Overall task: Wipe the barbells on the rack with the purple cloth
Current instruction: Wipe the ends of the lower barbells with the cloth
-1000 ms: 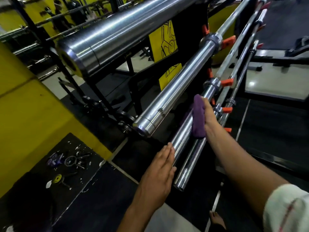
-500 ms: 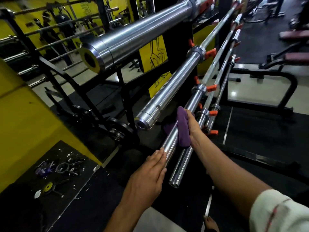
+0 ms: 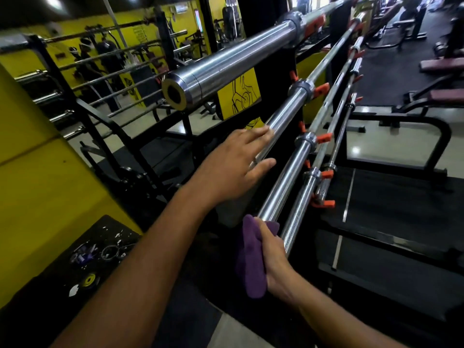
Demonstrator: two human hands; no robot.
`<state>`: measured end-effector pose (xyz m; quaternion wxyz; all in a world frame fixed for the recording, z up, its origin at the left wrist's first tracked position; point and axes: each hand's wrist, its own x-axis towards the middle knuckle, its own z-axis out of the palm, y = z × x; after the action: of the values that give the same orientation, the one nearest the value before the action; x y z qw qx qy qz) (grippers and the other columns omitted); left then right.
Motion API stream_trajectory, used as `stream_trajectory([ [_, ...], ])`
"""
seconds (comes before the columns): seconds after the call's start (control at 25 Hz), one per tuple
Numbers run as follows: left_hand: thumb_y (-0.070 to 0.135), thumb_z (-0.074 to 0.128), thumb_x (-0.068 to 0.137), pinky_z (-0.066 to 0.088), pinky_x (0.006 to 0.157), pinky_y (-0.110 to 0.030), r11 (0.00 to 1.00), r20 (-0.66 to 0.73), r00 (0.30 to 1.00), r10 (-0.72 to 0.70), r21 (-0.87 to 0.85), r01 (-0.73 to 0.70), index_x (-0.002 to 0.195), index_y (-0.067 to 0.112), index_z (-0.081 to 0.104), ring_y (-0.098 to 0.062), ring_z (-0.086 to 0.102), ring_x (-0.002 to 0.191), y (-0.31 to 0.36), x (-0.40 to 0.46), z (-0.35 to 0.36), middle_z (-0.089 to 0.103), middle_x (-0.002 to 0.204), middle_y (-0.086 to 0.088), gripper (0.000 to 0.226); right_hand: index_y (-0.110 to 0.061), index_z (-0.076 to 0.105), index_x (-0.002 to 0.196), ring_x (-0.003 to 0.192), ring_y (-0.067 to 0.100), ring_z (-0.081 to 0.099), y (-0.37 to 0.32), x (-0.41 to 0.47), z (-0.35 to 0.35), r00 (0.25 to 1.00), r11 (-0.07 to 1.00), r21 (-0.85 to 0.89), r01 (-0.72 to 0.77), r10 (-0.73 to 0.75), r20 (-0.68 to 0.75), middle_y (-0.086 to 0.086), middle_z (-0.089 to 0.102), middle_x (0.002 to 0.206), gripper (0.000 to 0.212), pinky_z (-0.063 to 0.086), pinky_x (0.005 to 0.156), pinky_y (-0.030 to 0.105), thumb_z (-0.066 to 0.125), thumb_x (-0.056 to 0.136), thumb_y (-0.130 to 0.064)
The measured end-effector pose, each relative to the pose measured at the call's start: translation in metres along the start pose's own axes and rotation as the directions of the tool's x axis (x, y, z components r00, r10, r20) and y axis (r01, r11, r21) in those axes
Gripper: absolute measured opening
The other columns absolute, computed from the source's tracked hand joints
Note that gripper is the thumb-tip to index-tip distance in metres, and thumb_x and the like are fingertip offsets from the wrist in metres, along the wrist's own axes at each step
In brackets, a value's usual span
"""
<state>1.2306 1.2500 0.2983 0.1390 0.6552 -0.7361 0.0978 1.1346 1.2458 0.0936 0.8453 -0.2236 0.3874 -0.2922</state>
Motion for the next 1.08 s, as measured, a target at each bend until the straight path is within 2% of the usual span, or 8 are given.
stream_trajectory([
  [0.08, 0.044, 0.043, 0.104, 0.008, 0.123, -0.029, 0.993, 0.212, 0.974, -0.086, -0.059, 0.1, 0.16, 0.019, 0.012, -0.011, 0.005, 0.153, -0.003, 0.02, 0.004, 0.004, 0.168, 0.004, 0.068, -0.008, 0.069, 0.107, 0.075, 0.035, 0.073, -0.004, 0.0, 0.001, 0.999, 0.998, -0.053, 0.022, -0.025, -0.046, 0.02, 0.075, 0.09, 0.043, 0.058, 0.064, 0.041, 0.08, 0.082, -0.041],
  [0.16, 0.041, 0.04, 0.106, 0.002, 0.124, -0.028, 0.991, 0.277, 0.955, -0.106, -0.054, 0.126, 0.16, 0.018, 0.005, -0.007, -0.004, 0.153, -0.006, 0.027, 0.011, -0.005, 0.168, 0.004, 0.069, -0.002, 0.068, 0.108, 0.071, 0.032, 0.072, -0.025, 0.016, 0.003, 0.987, 0.99, -0.106, 0.088, -0.101, -0.122, 0.02, 0.074, 0.086, 0.042, 0.058, 0.062, 0.038, 0.08, 0.083, -0.034],
  [0.24, 0.039, 0.038, 0.107, 0.002, 0.122, -0.025, 0.991, 0.254, 0.962, -0.099, -0.061, 0.118, 0.16, 0.016, 0.005, -0.008, -0.003, 0.153, -0.007, 0.025, 0.013, -0.003, 0.168, 0.002, 0.067, 0.0, 0.066, 0.11, 0.064, 0.027, 0.07, -0.055, 0.045, 0.003, 0.965, 0.98, -0.1, 0.174, -0.19, -0.179, 0.016, 0.073, 0.081, 0.04, 0.058, 0.06, 0.034, 0.079, 0.084, -0.028],
  [0.36, 0.036, 0.038, 0.107, 0.0, 0.115, -0.018, 0.983, 0.239, 0.962, -0.13, -0.096, 0.157, 0.16, 0.016, 0.008, -0.007, -0.001, 0.153, -0.005, 0.022, 0.01, 0.0, 0.168, 0.003, 0.064, -0.006, 0.067, 0.12, 0.085, 0.035, 0.074, -0.089, 0.085, -0.006, 0.965, 0.977, -0.031, 0.21, -0.212, -0.153, 0.019, 0.076, 0.095, 0.067, 0.061, 0.077, 0.048, 0.088, 0.067, -0.041],
  [0.48, 0.035, 0.038, 0.107, 0.002, 0.119, -0.023, 0.974, 0.235, 0.962, -0.14, -0.14, 0.176, 0.16, 0.017, 0.011, -0.007, 0.001, 0.153, -0.004, 0.021, 0.008, 0.002, 0.168, 0.003, 0.062, -0.015, 0.076, 0.102, 0.092, 0.04, 0.07, -0.064, 0.081, -0.011, 0.983, 0.987, 0.014, 0.161, -0.159, -0.09, 0.018, 0.074, 0.102, 0.063, 0.053, 0.095, 0.061, 0.091, 0.057, -0.056],
  [0.68, 0.031, 0.035, 0.109, 0.001, 0.111, -0.017, 0.976, 0.249, 0.958, -0.141, -0.128, 0.177, 0.16, 0.015, 0.009, -0.009, 0.0, 0.153, -0.003, 0.02, 0.006, 0.001, 0.168, 0.001, 0.06, -0.006, 0.074, 0.108, 0.081, 0.037, 0.07, 0.007, 0.011, -0.002, 0.999, 0.999, 0.026, -0.038, 0.038, -0.007, 0.021, 0.073, 0.099, 0.072, 0.059, 0.071, 0.046, 0.079, 0.07, -0.067],
  [0.8, 0.026, 0.031, 0.109, 0.003, 0.117, -0.022, 0.973, 0.257, 0.956, -0.143, -0.139, 0.183, 0.16, 0.015, 0.008, -0.009, 0.0, 0.153, -0.004, 0.02, 0.008, 0.0, 0.168, 0.001, 0.057, -0.003, 0.073, 0.107, 0.065, 0.031, 0.068, -0.013, 0.008, 0.005, 1.0, 0.999, 0.037, 0.009, -0.008, -0.017, 0.018, 0.071, 0.083, 0.068, 0.059, 0.064, 0.039, 0.075, 0.075, -0.063],
  [1.08, 0.025, 0.03, 0.109, 0.006, 0.121, -0.026, 0.959, 0.243, 0.957, -0.158, -0.193, 0.207, 0.16, 0.018, 0.011, -0.009, 0.002, 0.153, -0.01, 0.023, 0.016, 0.0, 0.168, 0.004, 0.055, -0.008, 0.07, 0.116, 0.096, 0.03, 0.067, -0.004, -0.046, -0.02, 0.993, 0.991, -0.105, -0.08, 0.089, 0.081, 0.017, 0.071, 0.107, 0.058, 0.052, 0.096, 0.044, 0.079, 0.076, -0.049],
])
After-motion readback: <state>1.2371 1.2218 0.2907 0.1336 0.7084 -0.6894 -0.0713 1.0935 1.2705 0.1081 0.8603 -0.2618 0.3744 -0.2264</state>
